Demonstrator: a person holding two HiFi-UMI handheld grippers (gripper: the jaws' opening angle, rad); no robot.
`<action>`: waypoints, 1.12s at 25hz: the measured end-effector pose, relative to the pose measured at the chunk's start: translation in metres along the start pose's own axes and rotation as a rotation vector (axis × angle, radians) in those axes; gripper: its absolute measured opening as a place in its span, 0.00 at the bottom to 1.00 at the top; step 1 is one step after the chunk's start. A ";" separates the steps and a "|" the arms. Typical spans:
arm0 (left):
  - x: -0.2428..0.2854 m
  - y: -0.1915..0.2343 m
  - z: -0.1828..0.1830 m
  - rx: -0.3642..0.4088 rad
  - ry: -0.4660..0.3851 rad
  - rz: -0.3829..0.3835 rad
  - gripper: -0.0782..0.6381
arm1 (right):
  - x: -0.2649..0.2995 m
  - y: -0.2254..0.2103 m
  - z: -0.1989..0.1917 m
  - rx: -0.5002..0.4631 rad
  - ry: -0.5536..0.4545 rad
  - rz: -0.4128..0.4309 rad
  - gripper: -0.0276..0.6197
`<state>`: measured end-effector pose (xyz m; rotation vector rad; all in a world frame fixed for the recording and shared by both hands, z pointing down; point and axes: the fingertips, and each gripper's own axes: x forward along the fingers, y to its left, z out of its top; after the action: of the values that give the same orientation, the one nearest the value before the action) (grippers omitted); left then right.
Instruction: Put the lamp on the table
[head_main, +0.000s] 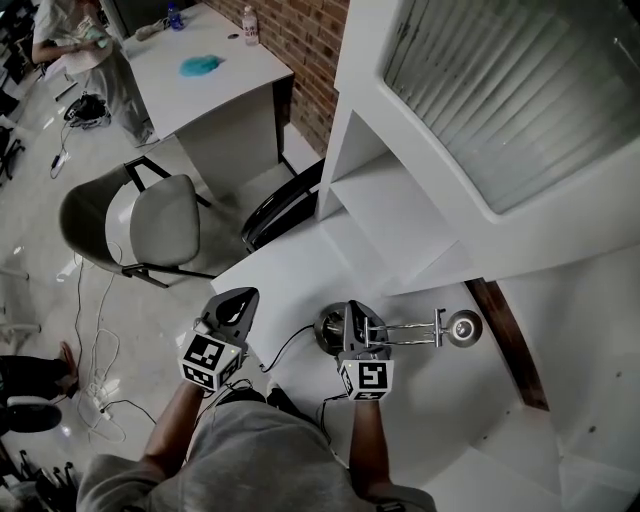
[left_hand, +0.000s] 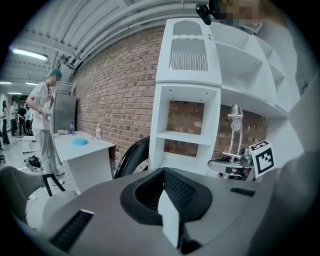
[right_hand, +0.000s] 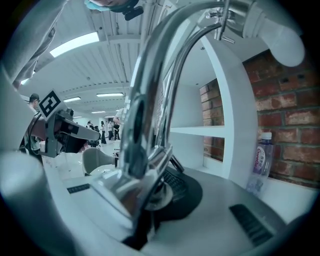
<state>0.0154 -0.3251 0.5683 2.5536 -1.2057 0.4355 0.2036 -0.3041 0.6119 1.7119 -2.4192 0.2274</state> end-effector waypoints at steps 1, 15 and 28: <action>-0.002 0.001 -0.001 -0.002 0.000 0.004 0.11 | 0.000 0.001 0.000 -0.006 0.001 -0.001 0.07; -0.018 0.003 -0.002 -0.010 -0.025 0.035 0.11 | 0.003 0.008 -0.006 -0.052 0.007 -0.021 0.07; -0.029 0.001 -0.003 -0.011 -0.037 0.026 0.11 | 0.001 0.006 -0.003 0.008 -0.032 -0.038 0.08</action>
<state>-0.0031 -0.3044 0.5604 2.5498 -1.2526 0.3872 0.1977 -0.3023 0.6151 1.7762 -2.4086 0.2060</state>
